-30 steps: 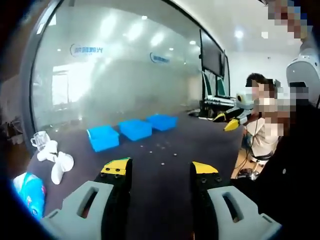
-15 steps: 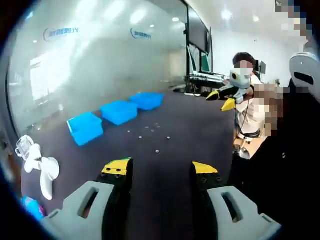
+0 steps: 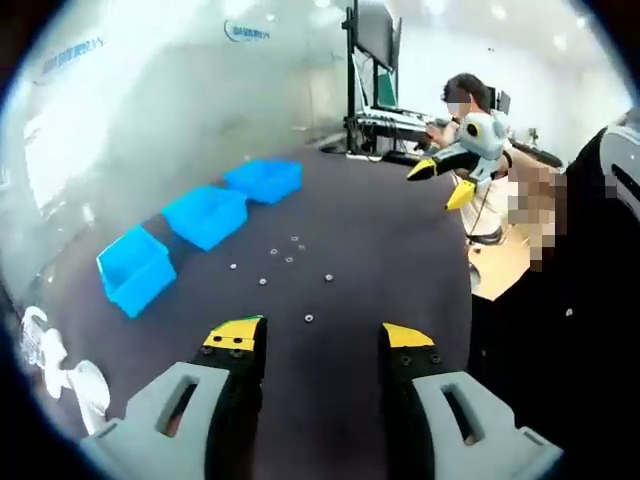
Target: Sort the screws, nuts, and washers into the corresponding bins
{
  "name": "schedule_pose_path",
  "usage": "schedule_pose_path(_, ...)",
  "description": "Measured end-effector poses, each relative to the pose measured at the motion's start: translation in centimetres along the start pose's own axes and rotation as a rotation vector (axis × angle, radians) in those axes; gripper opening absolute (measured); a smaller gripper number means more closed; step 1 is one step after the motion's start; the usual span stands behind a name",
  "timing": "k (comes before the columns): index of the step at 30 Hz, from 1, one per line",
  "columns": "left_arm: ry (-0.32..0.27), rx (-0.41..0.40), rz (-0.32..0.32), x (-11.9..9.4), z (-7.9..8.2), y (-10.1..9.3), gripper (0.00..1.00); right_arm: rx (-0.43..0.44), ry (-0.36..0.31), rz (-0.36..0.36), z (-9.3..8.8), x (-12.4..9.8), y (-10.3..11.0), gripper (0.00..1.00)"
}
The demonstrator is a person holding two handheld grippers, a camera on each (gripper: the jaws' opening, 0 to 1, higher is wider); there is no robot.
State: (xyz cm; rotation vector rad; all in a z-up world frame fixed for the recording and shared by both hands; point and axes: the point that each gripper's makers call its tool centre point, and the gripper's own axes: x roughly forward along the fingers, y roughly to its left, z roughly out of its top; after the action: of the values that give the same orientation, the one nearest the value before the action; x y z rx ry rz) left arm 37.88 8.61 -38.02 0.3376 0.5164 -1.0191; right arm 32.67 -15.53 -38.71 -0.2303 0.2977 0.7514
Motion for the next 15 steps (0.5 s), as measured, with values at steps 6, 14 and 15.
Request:
schedule_pose_path(6,0.079,0.03,-0.021,2.6,-0.1,-0.9,0.43,0.003,0.007,0.003,-0.5,-0.1,-0.1,0.49)
schedule_pose_path(14,0.197,0.071,-0.063,4.7,-0.9,0.1,0.41,0.007,0.009,0.003,-0.5,0.0,-0.3,0.49)
schedule_pose_path(15,0.203,0.074,-0.064,4.9,-0.9,0.1,0.41,0.007,0.011,0.005,-0.5,0.0,-0.2,0.49)
